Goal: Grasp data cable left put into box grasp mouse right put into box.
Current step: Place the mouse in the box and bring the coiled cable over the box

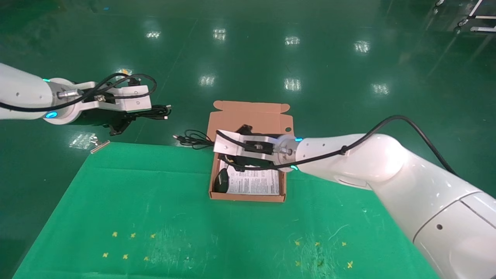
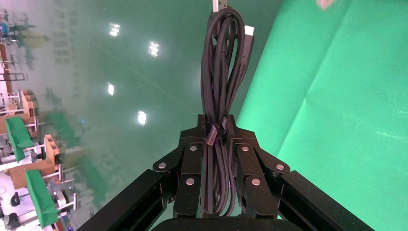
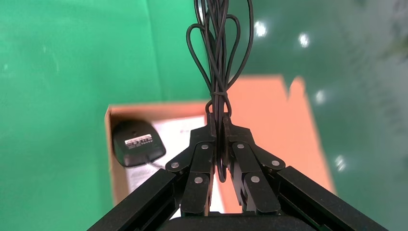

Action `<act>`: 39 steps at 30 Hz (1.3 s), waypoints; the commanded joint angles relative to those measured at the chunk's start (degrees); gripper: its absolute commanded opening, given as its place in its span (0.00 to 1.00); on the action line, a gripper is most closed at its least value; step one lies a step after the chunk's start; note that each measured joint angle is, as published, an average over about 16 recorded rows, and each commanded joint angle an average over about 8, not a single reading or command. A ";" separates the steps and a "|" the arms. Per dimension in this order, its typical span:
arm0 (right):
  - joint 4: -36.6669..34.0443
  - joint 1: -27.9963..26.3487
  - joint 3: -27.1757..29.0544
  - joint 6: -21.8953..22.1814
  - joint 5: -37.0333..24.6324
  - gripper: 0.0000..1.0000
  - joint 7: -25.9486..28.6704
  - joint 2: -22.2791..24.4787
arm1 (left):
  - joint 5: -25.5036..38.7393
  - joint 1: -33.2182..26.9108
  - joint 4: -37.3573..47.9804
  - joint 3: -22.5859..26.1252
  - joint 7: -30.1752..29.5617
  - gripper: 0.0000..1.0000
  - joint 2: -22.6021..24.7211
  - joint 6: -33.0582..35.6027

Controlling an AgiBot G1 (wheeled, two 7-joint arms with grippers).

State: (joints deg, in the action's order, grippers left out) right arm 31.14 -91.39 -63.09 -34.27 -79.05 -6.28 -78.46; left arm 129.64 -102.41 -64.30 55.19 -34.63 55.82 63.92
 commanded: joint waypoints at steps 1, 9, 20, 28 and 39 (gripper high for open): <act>-1.64 0.13 -1.42 0.57 0.87 0.00 1.76 0.00 | 0.00 0.00 -0.01 0.00 -0.01 0.00 0.00 0.00; -5.54 0.04 -5.78 0.90 2.77 0.29 10.24 0.03 | 0.01 0.01 -0.02 0.00 -0.01 0.00 -0.01 0.01; -4.93 0.08 -7.26 1.25 3.42 1.00 11.55 0.96 | -0.18 0.17 -0.08 -0.05 0.07 0.00 0.08 -0.12; -2.28 -0.22 -7.29 1.12 3.75 1.00 11.97 3.72 | -4.40 2.70 2.09 -0.68 3.47 0.00 2.12 -4.56; 5.81 -1.70 -4.81 1.04 5.35 1.00 10.64 15.78 | -14.52 6.90 15.41 -1.16 20.59 0.00 11.20 -15.43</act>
State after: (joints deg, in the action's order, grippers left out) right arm 36.91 -93.07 -68.10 -33.22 -73.92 4.64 -62.97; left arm 115.40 -95.74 -48.55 53.94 -14.25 67.04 48.69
